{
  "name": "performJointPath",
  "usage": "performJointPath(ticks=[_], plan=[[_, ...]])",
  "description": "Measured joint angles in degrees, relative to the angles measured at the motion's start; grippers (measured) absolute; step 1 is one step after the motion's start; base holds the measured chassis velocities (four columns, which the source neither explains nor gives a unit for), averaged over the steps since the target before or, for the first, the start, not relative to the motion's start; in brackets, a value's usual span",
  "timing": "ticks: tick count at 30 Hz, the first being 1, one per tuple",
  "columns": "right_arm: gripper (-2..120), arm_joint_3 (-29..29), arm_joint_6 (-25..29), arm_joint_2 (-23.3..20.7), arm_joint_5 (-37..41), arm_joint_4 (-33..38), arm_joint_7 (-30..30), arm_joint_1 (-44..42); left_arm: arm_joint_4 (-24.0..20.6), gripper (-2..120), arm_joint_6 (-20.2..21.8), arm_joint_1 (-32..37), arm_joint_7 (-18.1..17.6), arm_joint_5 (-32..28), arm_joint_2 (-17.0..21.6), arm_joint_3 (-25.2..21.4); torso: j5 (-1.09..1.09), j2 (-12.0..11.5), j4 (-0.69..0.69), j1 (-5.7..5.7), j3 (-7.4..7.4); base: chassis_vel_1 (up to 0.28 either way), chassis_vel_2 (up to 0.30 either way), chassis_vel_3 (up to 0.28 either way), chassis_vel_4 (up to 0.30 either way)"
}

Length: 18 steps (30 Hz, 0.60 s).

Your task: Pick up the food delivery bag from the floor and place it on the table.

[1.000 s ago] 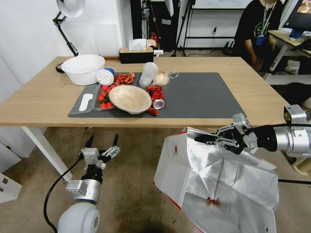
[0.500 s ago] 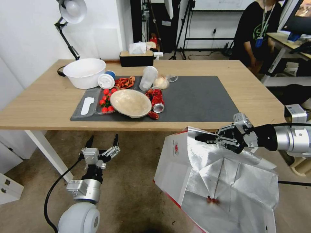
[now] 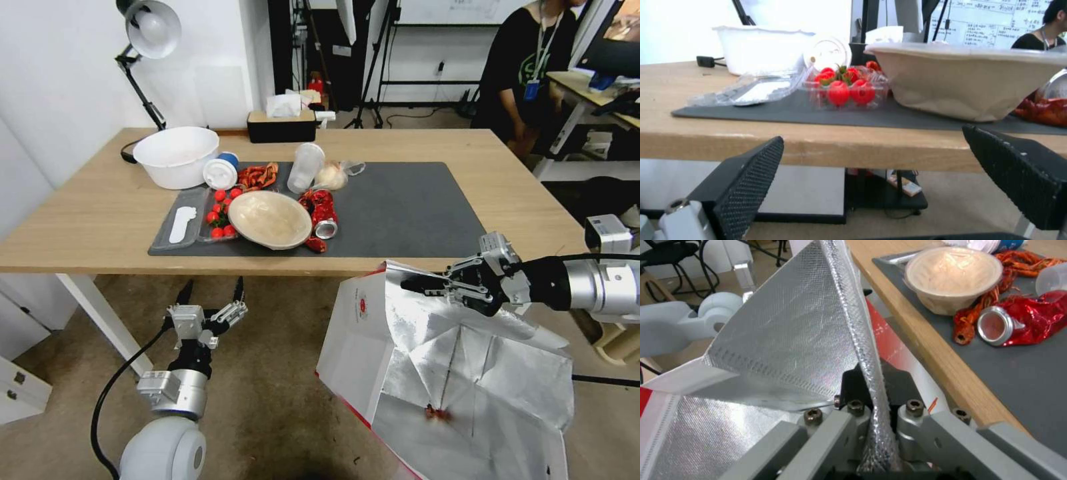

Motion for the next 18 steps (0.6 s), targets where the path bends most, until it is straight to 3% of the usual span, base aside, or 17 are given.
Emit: performJointPath(ticks=[18], plan=[[0, 0.05, 0.02, 0.15, -0.02, 0.13, 0.0, -0.05, -0.23, 100, -0.11, 0.32, -0.06, 0.06, -0.06, 0.07, 0.0, 4.62, 0.0, 2.0, 2.64, 0.0, 0.0, 0.0, 0.0]])
